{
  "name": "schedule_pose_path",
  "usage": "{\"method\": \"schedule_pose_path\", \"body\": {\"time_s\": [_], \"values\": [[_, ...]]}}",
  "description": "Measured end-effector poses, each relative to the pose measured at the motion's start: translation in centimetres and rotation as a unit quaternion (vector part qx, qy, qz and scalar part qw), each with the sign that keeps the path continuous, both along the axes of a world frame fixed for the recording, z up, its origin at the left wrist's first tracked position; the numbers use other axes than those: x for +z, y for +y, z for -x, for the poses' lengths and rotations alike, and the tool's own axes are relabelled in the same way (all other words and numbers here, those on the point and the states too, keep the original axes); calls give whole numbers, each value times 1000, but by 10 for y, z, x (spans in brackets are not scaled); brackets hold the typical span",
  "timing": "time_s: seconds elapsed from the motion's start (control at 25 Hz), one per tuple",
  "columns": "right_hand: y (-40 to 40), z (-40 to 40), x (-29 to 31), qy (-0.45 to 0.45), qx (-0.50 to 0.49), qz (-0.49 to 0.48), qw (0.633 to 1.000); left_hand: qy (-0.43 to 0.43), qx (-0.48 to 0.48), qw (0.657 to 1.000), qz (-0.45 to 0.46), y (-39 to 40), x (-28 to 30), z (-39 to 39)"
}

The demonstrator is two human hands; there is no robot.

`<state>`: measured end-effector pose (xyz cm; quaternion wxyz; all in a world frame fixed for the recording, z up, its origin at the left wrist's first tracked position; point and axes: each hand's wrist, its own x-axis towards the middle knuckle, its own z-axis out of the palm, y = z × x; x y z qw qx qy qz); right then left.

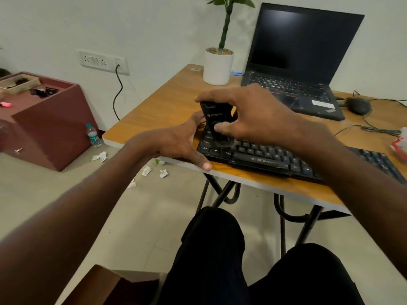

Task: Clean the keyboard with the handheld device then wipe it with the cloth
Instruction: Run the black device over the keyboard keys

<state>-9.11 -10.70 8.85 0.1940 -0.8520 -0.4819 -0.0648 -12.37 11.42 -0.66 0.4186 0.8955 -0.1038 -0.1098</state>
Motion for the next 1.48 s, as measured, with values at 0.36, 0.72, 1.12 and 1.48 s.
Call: {"method": "schedule_pose_path", "body": {"time_s": [0.36, 0.72, 1.12, 1.48], "values": [[-6, 11, -2, 4, 7, -9, 1000, 0, 6, 1000, -4, -2, 0, 0], [7, 19, -12, -41, -45, -42, 997, 4, -1, 1000, -5, -2, 0, -1], [11, 16, 4, -46, -43, 82, 995, 4, 8, 1000, -21, -3, 2, 3], [16, 20, 5, -57, -29, 26, 998, 19, 13, 1000, -14, -4, 3, 4]]}}
